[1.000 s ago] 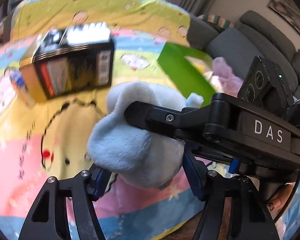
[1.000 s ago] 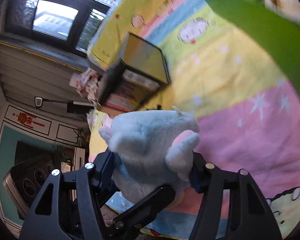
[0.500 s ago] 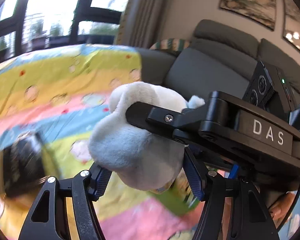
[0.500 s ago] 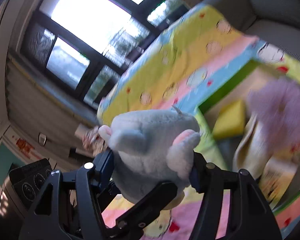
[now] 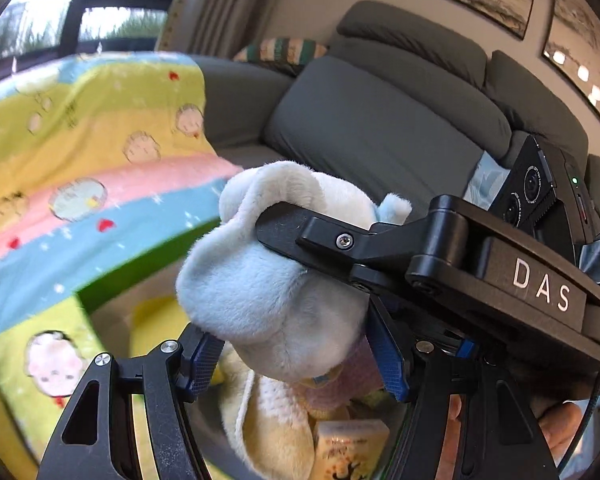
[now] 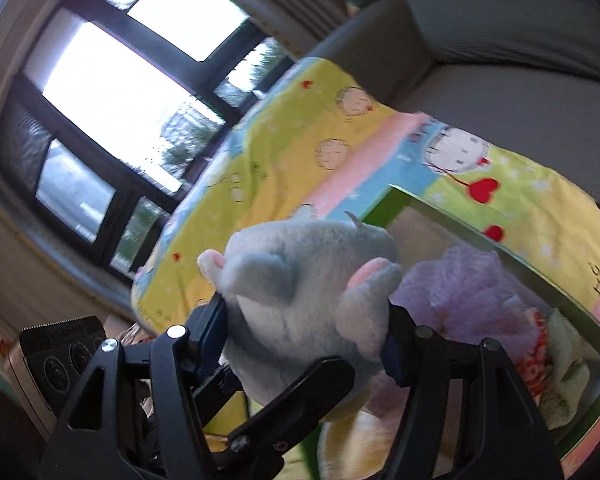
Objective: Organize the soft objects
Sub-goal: 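Lower the plush toy into the box and open the right tool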
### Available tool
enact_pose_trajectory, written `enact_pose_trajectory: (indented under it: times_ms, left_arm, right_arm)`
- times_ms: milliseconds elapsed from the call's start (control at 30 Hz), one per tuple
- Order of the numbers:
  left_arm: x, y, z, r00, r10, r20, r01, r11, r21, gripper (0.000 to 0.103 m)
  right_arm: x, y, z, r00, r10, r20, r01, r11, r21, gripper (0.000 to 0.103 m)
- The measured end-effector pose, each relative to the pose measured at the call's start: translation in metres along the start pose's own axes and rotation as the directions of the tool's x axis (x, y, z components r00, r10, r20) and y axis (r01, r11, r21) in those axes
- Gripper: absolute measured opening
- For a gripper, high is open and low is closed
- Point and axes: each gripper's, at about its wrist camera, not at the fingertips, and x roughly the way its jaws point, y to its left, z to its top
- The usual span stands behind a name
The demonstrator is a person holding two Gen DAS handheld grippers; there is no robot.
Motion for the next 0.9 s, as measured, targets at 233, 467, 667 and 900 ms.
enact_pose_trajectory:
  times_ms: [233, 467, 667, 900]
  left_arm:
    - [0.025, 0.007, -0.008, 0.998, -0.014, -0.053, 0.011, 0.999, -0.050, 0.067]
    - [0.024, 0.011, -0.014, 0.997, 0.004, -0.075, -0.011, 0.995, -0.094, 0.067]
    - [-0.008, 0.008, -0.014, 0.996, 0.082, -0.034, -0.084, 0.993, -0.080, 0.069]
    - [-0.079, 0.024, -0.027, 0.989, 0.147, 0.029, -0.142, 0.980, -0.136, 0.076]
  right_arm:
    - [0.014, -0.021, -0.002, 0.998, -0.049, -0.032, 0.051, 0.996, 0.070, 0.064]
    - [0.019, -0.022, -0.005, 0.993, -0.110, -0.053, 0.113, 0.991, 0.065, 0.073]
    - [0.002, -0.013, -0.006, 0.978, -0.208, 0.000, 0.208, 0.978, 0.001, 0.083]
    - [-0.023, -0.009, -0.014, 0.967, -0.253, 0.041, 0.254, 0.966, -0.047, 0.084]
